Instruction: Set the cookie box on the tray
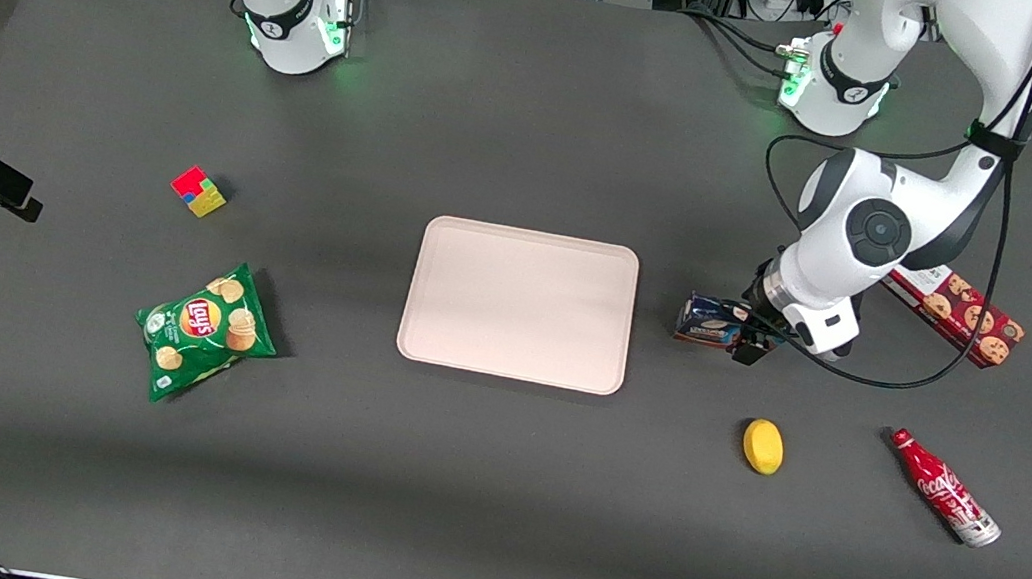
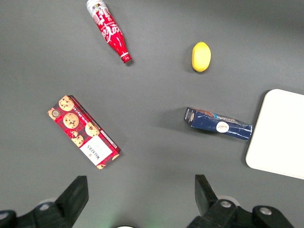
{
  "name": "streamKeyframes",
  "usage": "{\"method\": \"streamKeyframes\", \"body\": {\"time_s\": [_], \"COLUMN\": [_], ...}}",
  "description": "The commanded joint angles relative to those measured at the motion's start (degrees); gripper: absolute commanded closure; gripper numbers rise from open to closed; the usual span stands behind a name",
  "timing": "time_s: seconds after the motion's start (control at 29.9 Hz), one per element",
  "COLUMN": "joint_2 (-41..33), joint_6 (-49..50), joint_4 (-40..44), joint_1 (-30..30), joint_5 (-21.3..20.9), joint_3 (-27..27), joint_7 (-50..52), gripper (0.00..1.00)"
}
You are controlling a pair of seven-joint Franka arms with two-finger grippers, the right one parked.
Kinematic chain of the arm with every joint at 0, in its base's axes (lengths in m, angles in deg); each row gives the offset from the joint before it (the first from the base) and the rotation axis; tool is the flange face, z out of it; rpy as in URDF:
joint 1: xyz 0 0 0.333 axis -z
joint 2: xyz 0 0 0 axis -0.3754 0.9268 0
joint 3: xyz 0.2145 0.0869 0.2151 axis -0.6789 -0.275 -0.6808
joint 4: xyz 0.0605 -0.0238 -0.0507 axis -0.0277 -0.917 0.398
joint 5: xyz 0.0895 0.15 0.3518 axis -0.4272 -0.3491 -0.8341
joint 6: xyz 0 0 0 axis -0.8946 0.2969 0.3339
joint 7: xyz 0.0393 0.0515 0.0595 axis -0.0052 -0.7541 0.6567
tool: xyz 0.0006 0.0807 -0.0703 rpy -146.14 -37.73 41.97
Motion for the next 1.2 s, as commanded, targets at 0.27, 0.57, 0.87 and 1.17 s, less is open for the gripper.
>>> {"method": "streamKeyframes", "body": {"time_s": [0.27,0.57,0.87,1.17], "joint_2": [1.6,1.1,-1.5,-1.7], "joint_6": [-1.1,-0.1,13.3,40.4], "joint_4": [-0.1,0.7,9.9,31.0], "joint_1": [0.4,0.4,0.3,0.3], "joint_5": [-2.4,-2.4,-2.8,-3.3], "joint_3": [-0.1,-0.1,0.0,2.7], "joint_7": [1.8,1.7,0.7,-6.0], "gripper": [1.0,1.0,1.0,1.0]}}
